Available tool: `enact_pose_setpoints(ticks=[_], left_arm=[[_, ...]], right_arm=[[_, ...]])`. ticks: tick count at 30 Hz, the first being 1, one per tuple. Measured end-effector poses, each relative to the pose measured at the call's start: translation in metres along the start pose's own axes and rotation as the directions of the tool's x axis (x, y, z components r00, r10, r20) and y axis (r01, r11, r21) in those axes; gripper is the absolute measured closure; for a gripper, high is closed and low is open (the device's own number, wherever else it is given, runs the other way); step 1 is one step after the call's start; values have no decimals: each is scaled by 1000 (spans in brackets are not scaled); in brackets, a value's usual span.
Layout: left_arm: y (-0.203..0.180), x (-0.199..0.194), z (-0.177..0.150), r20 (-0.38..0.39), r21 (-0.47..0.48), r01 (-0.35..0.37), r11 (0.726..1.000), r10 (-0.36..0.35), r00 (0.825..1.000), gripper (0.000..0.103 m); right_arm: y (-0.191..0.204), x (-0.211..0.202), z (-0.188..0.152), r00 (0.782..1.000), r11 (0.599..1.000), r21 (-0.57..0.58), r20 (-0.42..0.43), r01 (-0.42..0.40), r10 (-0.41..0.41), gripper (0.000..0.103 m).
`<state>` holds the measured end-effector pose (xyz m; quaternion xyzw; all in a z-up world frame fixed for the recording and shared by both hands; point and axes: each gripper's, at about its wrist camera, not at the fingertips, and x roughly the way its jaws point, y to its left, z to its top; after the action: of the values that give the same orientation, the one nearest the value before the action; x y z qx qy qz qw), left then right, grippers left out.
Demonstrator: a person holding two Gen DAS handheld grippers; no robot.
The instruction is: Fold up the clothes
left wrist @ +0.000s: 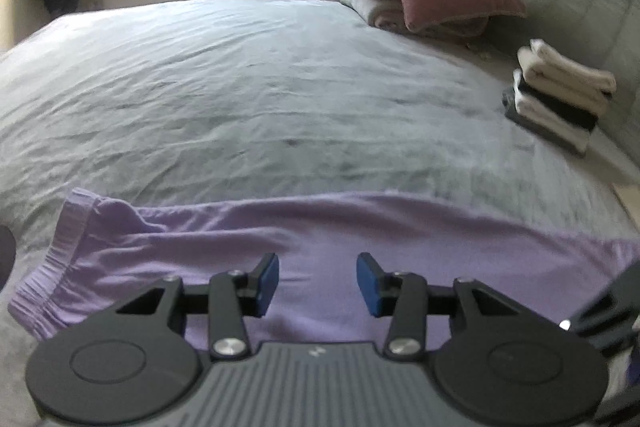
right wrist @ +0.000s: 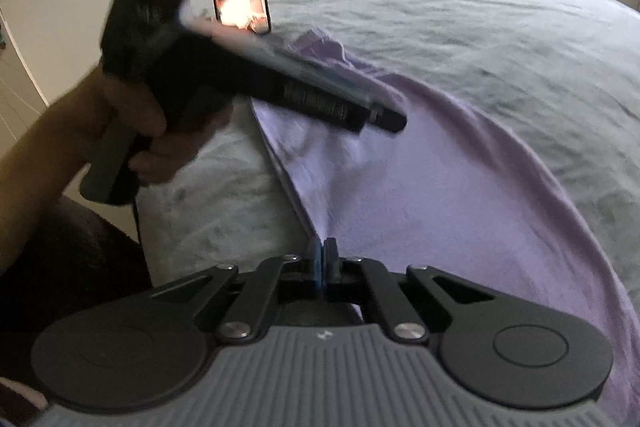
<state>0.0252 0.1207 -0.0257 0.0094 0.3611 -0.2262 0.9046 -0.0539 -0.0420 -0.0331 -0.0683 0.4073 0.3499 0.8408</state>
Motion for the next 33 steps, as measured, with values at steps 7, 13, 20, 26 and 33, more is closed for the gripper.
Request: enact_pose_setpoints(ticks=[7,13,20,26,33], left_arm=[[1,10,11,14,-88,62,994,-61,998,62],[3,22,19,41,-143,64,988,-59,997,72],[-1,30,22,92,-179,152,972,-137,986,73],[-3,43,10,50,-199,182,963,-176,983,73],[9,49,-3,51,-299,233,926,-228,972,66]], right_arm=[[-10,1,11,999,1000,9,-29,-15,16,92],[-50,-21,29,994,988,124,44,92,-98,59],[-96,-14,30,961,955,193,116,226,-251,59],[-109,6,28,962,960,183,137,211,-237,59],[-113,5,25,970,976,145,159,164,-187,80]])
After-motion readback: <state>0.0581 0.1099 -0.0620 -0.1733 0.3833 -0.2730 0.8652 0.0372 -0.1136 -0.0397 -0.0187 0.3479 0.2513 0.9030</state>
